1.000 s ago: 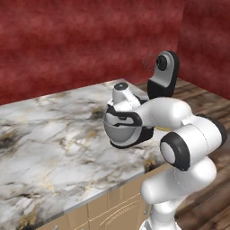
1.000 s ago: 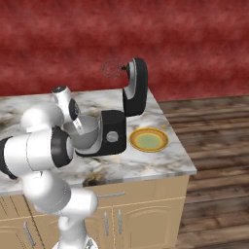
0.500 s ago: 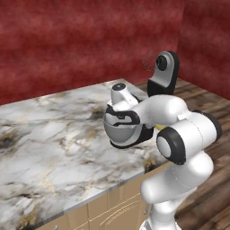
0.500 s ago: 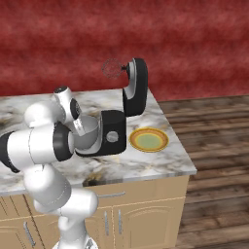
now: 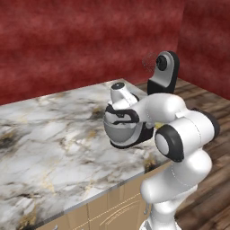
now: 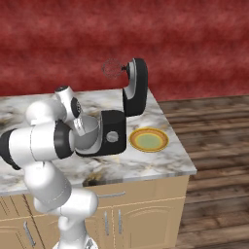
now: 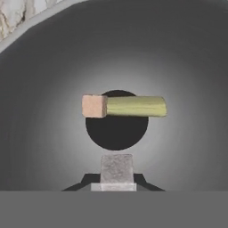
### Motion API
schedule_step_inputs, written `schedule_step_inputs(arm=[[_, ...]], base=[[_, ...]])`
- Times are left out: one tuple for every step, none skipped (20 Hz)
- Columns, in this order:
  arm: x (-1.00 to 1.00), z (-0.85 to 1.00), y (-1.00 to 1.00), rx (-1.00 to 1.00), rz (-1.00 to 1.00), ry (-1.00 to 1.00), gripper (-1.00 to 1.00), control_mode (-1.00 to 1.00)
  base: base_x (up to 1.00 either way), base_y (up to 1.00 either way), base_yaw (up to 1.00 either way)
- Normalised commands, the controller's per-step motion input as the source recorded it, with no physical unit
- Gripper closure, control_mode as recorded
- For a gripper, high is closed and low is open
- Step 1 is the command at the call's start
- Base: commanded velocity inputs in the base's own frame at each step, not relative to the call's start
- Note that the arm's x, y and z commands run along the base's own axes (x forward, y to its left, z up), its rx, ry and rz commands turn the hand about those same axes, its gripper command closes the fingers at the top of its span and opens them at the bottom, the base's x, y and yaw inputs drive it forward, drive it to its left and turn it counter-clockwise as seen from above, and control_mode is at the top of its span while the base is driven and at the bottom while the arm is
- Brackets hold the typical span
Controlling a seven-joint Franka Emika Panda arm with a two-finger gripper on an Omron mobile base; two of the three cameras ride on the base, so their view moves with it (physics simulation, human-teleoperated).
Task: Add butter and sugar cubes to the stand mixer bowl and then turn on the stand mixer to begin making frosting.
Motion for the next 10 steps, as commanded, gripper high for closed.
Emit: schedule_step_inputs(arm=[[0.12,-0.19,0.00,0.00,-0.06,0.00,-1.00,-1.00],[0.13,-0.16,0.00,0.00,-0.06,0.00,-1.00,-1.00],[0.13,-0.11,0.00,0.00,-0.06,0.00,-1.00,-1.00],[0.09,-0.05,0.00,0.00,-0.07,0.00,-1.00,-1.00],[0.06,0.00,-0.01,0.00,-0.07,0.00,-1.00,-1.00],[0.06,0.00,-0.04,0.00,-0.07,0.00,-1.00,-1.00],[0.02,0.00,-0.10,0.00,-0.07,0.00,-1.00,-1.00],[0.03,0.00,-0.14,0.00,-0.06,0.00,-1.00,-1.00],[0.02,0.00,-0.17,0.01,-0.06,0.00,-1.00,-1.00],[0.01,0.00,-0.17,0.02,-0.06,0.00,-1.00,-1.00]], base=[[0.00,0.00,0.00],[0.00,0.00,0.00],[0.00,0.00,0.00],[0.00,0.00,0.00],[0.00,0.00,0.00],[0.00,0.00,0.00],[0.00,0.00,0.00],[0.00,0.00,0.00],[0.00,0.00,0.00],[0.00,0.00,0.00]])
